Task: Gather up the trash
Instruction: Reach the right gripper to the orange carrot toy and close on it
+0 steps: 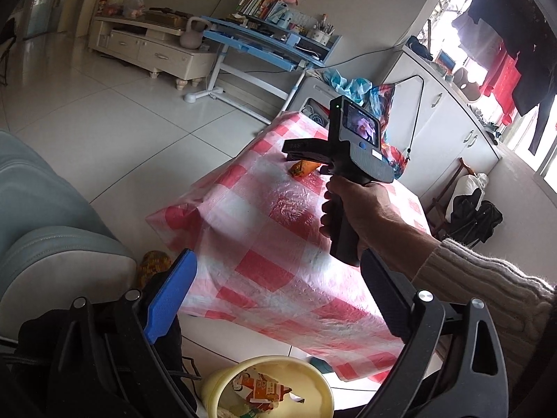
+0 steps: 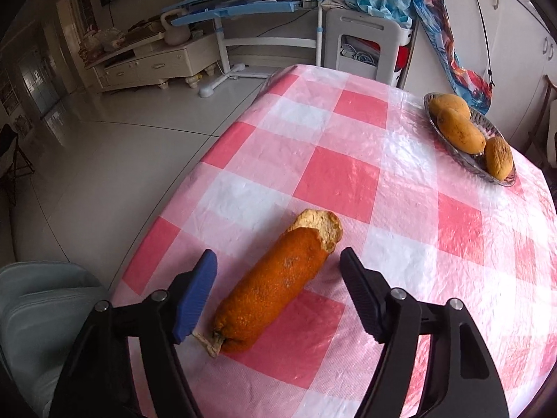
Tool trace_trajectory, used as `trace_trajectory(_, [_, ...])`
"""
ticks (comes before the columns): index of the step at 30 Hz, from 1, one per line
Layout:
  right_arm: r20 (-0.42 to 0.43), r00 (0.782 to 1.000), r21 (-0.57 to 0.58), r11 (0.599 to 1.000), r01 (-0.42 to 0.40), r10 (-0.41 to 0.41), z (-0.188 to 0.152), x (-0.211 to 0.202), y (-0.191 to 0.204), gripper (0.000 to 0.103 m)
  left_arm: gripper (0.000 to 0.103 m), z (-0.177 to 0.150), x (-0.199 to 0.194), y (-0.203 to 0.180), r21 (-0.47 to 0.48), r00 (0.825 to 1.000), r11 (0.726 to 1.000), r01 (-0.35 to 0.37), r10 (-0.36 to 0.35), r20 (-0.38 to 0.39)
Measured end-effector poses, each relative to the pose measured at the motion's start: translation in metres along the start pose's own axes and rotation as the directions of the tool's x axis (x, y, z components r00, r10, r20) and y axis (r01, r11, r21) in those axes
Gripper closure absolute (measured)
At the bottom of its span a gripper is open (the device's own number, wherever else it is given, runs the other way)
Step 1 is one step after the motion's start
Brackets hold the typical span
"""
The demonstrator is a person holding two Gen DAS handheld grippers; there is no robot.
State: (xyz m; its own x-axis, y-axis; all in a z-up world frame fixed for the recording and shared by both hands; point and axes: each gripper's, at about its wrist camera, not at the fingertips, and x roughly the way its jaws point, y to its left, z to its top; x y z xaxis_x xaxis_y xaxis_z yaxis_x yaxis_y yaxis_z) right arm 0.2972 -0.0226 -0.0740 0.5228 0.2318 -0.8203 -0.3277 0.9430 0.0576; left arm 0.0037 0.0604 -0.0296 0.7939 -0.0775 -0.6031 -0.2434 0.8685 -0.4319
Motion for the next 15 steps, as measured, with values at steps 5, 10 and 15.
trace_trajectory(5, [-0.012,0.999,0.003,0.999,-0.036,0.036,-0.013,-0.015,-0.019,0.079,0.011,0.002,0.001,-0.001,0.009,1.0,1.0,-0.009,0.009,-0.008])
trace_trajectory(10, [-0.011,0.995,0.037,0.995,-0.095,0.095,-0.048,-0.045,-0.043,0.082,0.011,-0.001,0.004,-0.003,0.03,1.0,0.999,-0.017,0.018,-0.016])
trace_trajectory(15, [0.035,0.986,0.075,0.983,-0.167,0.165,-0.091,-0.09,-0.062,0.082,0.011,-0.003,0.004,-0.006,0.05,1.0,0.998,-0.025,0.026,-0.015])
